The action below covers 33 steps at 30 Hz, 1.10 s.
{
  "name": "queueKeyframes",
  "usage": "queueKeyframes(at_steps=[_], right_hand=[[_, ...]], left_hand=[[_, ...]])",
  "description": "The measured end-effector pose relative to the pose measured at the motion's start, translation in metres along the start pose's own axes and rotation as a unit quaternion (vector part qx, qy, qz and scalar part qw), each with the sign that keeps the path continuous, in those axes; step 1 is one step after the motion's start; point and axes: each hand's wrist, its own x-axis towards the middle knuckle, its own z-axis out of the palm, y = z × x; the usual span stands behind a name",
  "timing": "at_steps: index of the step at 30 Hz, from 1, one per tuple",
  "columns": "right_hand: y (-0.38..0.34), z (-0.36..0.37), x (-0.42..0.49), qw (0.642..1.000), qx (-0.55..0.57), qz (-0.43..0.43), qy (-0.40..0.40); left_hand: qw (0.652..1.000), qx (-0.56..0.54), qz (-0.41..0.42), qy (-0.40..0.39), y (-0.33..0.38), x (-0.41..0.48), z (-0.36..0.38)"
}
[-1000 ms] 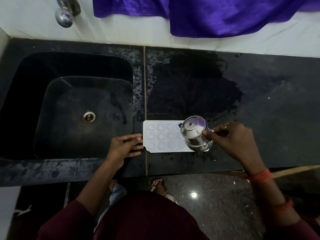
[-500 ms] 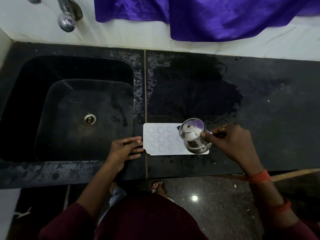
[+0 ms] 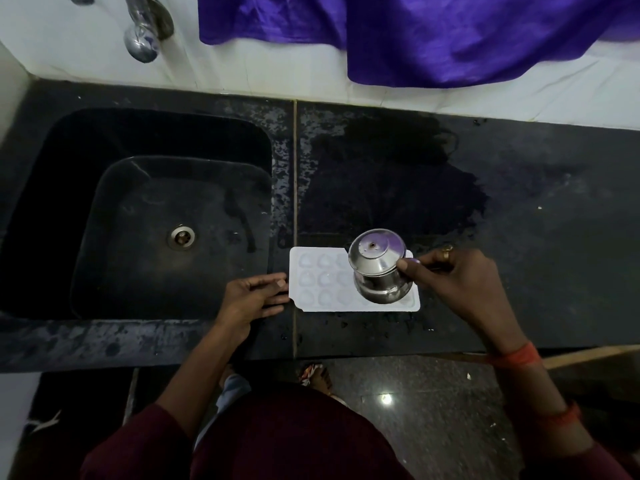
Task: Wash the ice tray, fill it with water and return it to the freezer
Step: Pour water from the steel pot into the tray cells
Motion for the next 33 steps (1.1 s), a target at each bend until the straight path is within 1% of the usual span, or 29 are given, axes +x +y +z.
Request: queueKeyframes(at_steps=[11, 26, 33], right_hand=[[-0.001, 0.014, 0.007, 0.999, -0.051, -0.008, -0.010], [-0.004, 0.015, 0.010, 0.997, -0.078, -0.016, -0.014], [-0.005, 0.015, 0.012, 0.997, -0.071, -0.015, -0.015]], left_hand=[[1.000, -0.001, -0.001, 0.002, 0.000, 0.000, -0.002], [1.000, -0.013, -0.001, -0.007, -0.004, 0.004, -0.004], [1.000, -0.020, 0.000, -0.007, -0.004, 0.005, -0.003]])
